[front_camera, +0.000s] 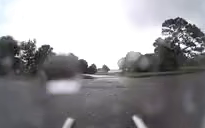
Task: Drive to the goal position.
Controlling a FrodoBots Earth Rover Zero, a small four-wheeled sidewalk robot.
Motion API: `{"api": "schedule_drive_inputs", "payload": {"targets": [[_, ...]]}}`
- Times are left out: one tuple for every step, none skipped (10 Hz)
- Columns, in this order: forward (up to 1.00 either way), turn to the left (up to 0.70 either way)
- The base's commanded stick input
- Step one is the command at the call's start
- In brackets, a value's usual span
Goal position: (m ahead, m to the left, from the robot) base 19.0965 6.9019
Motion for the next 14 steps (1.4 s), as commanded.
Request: {"api": "schedule_drive_inputs", "payload": {"targets": [[1.0,0.0],[1.0,0.0],[1.0,0.0],[1.0,0.0],[1.0,0.0],[1.0,0.0],[1.0,0.0],[1.0,0.0],[1.0,-0.06],[1.0,-0.2],[1.0,-0.14],[1.0,-0.08],[1.0,-0.02],[1.0,0.0]]}}
